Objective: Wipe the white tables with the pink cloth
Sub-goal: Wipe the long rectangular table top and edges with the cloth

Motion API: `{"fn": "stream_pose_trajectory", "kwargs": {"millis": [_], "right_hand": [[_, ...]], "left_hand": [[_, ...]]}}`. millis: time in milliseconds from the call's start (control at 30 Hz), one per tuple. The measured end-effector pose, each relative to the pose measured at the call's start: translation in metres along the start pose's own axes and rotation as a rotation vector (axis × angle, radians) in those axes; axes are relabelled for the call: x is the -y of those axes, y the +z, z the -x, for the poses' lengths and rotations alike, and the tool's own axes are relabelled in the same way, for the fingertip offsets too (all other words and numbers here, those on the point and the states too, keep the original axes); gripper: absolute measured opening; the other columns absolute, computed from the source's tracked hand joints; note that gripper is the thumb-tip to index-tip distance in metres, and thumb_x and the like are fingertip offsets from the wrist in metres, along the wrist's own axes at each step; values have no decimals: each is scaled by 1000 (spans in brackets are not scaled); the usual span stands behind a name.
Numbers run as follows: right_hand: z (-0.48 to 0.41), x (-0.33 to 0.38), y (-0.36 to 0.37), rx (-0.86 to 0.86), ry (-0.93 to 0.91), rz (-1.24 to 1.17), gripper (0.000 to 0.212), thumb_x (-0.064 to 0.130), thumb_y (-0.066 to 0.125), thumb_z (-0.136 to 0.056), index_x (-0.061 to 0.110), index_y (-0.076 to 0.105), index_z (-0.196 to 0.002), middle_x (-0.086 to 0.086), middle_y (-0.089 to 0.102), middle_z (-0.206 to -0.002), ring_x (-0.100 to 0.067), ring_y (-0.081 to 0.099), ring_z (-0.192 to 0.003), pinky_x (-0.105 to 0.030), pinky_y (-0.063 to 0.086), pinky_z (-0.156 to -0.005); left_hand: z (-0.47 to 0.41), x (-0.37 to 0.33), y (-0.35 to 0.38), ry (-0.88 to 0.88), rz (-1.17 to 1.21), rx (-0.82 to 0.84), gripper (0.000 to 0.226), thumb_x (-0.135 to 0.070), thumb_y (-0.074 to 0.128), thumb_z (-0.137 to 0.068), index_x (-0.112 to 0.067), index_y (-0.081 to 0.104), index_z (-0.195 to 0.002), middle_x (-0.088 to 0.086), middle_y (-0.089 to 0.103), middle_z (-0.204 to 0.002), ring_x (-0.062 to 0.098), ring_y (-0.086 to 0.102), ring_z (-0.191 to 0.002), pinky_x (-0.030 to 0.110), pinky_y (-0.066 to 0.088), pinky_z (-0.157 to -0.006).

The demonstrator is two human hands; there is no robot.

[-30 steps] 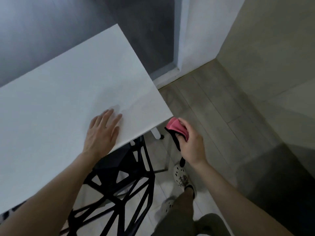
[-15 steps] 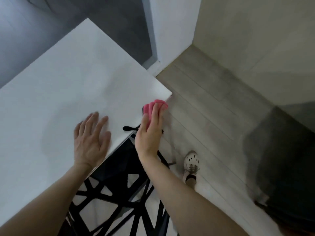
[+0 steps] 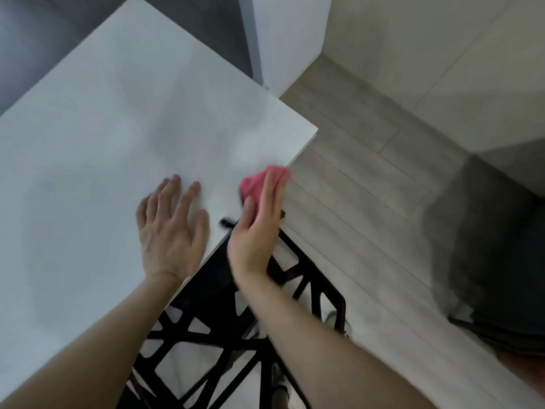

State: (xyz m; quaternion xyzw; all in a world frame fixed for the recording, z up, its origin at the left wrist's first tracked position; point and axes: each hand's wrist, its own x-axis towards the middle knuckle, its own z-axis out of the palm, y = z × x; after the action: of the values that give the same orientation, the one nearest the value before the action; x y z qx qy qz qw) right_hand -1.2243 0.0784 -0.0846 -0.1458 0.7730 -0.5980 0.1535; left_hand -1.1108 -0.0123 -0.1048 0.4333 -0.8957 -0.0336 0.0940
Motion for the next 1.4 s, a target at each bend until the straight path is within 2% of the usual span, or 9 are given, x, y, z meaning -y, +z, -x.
{"fn": "stream_pose_trajectory", "kwargs": {"millis": [100,233,333,567,767,1033,1133,1267,1400], "right_hand": [[45,-1,-5,136,-25,-42,63,11,52,-114,23,29,-170,4,10,-181,-10,18,-165,-23,27,-130],[-68,-2,-16,-81,59,11,55,6,53,-112,14,42,-164,-9,25,-177,-20,31,-162,-10,22,-124],[-103,2,-22,-146,77,21,57,3,57,-109,10,42,-164,-11,30,-175,-23,33,-162,-16,22,-126],[70,1,17,-22,15,-109,63,7,64,-107,19,43,-165,1,30,-176,-2,28,-160,-15,25,-126],[-89,6,-13,-180,144,-32,57,3,62,-106,13,49,-160,-4,45,-168,-19,48,-152,-20,29,-125],[116,-8,27,0,49,-82,63,18,69,-105,30,46,-163,7,30,-176,1,30,-155,0,20,-117],[76,-7,17,-1,53,10,58,18,69,-105,24,51,-160,3,34,-174,-12,39,-157,-8,22,-120],[11,6,7,-111,89,23,56,12,64,-107,16,49,-161,-2,32,-175,-15,36,-159,-14,22,-125],[139,18,60,-147,73,3,67,7,59,-108,20,34,-169,4,13,-181,5,19,-158,-4,19,-120]], "left_hand": [[0,1,-1,9,13,20,53,-44,38,-110,-32,47,-161,5,36,-172,25,28,-162,51,19,-132],[-2,1,1,6,38,10,52,-41,34,-111,-33,47,-161,4,37,-172,24,28,-162,50,16,-133],[-1,-1,3,12,44,-13,50,-41,34,-112,-34,46,-160,3,37,-171,24,28,-162,48,15,-132],[-3,-3,-4,37,84,-56,50,-29,45,-107,-25,56,-155,10,47,-166,30,39,-156,53,26,-127],[-3,-2,0,85,101,-113,45,-28,44,-107,-28,53,-152,8,45,-163,30,38,-154,52,24,-128],[23,19,-20,222,340,-132,33,-6,50,-98,-9,77,-117,10,69,-121,35,62,-116,48,46,-106],[72,75,-26,358,285,-113,33,-4,53,-102,-12,75,-124,6,67,-132,32,62,-124,48,44,-110],[138,170,-40,514,174,8,41,-27,52,-111,-25,63,-150,2,52,-161,26,47,-152,53,35,-124],[166,205,-52,527,42,151,54,-39,44,-112,-38,43,-166,2,30,-178,28,29,-165,64,25,-129]]}}
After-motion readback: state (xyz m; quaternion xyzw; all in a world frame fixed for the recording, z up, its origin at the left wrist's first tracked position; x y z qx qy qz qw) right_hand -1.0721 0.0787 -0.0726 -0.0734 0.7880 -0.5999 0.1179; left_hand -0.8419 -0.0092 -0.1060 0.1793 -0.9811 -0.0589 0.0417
